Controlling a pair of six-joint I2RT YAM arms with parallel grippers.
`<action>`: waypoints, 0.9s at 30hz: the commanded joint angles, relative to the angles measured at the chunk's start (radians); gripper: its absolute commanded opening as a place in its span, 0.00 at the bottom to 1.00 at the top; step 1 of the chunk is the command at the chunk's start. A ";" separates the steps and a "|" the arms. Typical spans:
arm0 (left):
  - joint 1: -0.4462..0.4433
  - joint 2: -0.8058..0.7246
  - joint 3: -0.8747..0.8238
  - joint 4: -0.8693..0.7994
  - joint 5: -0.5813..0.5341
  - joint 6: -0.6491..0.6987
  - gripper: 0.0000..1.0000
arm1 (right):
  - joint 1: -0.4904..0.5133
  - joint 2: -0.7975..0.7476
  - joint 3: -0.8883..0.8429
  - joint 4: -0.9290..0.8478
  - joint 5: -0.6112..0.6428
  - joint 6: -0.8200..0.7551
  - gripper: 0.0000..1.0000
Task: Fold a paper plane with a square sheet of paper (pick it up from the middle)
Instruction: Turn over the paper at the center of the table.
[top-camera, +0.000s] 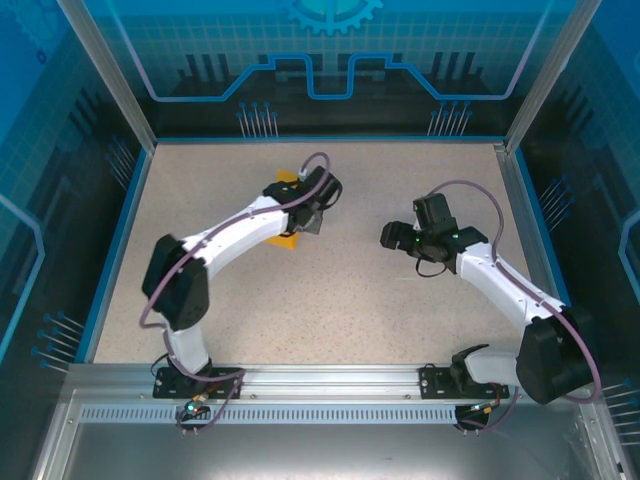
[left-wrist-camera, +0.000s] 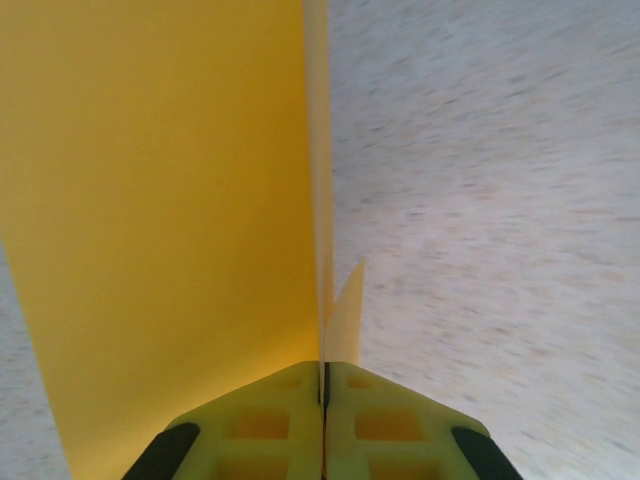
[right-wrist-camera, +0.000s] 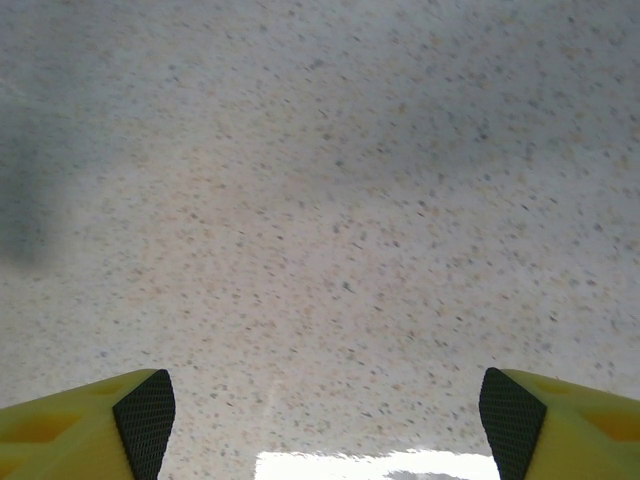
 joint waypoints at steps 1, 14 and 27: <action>-0.015 0.109 0.055 -0.086 -0.216 0.034 0.06 | -0.028 -0.022 -0.024 -0.056 0.051 0.035 0.84; -0.102 0.294 0.055 -0.020 -0.046 -0.064 0.11 | -0.067 -0.001 -0.034 -0.088 0.082 0.089 0.83; -0.107 0.148 -0.005 0.057 0.381 -0.142 0.41 | -0.069 0.038 0.030 -0.091 0.033 0.064 0.83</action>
